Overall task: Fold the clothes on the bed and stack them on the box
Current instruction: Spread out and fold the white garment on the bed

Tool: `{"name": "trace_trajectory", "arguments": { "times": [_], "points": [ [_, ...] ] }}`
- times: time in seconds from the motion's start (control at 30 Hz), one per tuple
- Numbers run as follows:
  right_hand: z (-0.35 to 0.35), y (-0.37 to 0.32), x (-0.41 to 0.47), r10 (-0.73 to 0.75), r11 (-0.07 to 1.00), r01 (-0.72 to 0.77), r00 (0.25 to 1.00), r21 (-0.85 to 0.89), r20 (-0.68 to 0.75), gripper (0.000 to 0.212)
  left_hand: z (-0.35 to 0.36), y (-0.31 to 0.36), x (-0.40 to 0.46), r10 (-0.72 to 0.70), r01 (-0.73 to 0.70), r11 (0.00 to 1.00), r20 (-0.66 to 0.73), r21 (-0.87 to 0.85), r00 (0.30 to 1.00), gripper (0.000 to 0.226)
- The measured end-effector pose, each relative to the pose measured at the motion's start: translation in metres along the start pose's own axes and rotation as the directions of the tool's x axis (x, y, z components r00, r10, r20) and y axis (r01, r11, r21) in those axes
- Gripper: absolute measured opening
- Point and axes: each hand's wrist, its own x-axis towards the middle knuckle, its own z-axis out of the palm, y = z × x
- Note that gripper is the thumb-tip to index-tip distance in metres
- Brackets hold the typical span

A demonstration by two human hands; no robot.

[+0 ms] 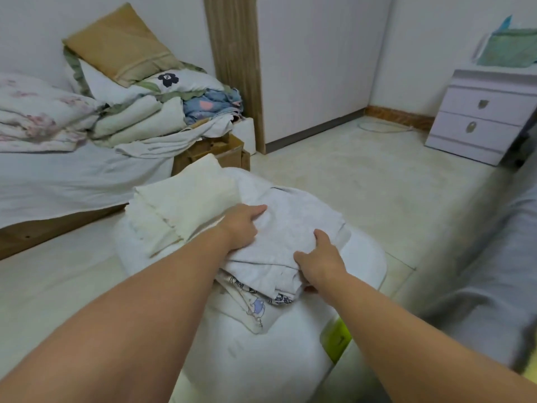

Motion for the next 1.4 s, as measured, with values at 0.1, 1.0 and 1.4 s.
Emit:
{"name": "trace_trajectory", "arguments": {
  "times": [0.1, 1.0, 1.4],
  "points": [
    [-0.011, -0.011, 0.001, -0.107, 0.950, 0.040, 0.973, -0.310, -0.202, 0.062, 0.011, 0.010, -0.001, -0.086, 0.151, 0.942, -0.221, 0.299, 0.972, 0.057],
    [-0.039, -0.043, -0.076, -0.405, 0.868, 0.408, 0.912, -0.282, 0.073, 0.017, -0.005, 0.055, -0.103, 0.103, -0.091, 0.992, -0.144, 0.092, 0.984, 0.024],
    [-0.083, -0.017, -0.229, -0.504, 0.550, 0.475, 0.845, -0.687, 0.181, 0.022, -0.034, 0.107, -0.252, 0.187, -0.182, 0.944, 0.007, 0.276, 0.982, 0.015]
  ]
}}
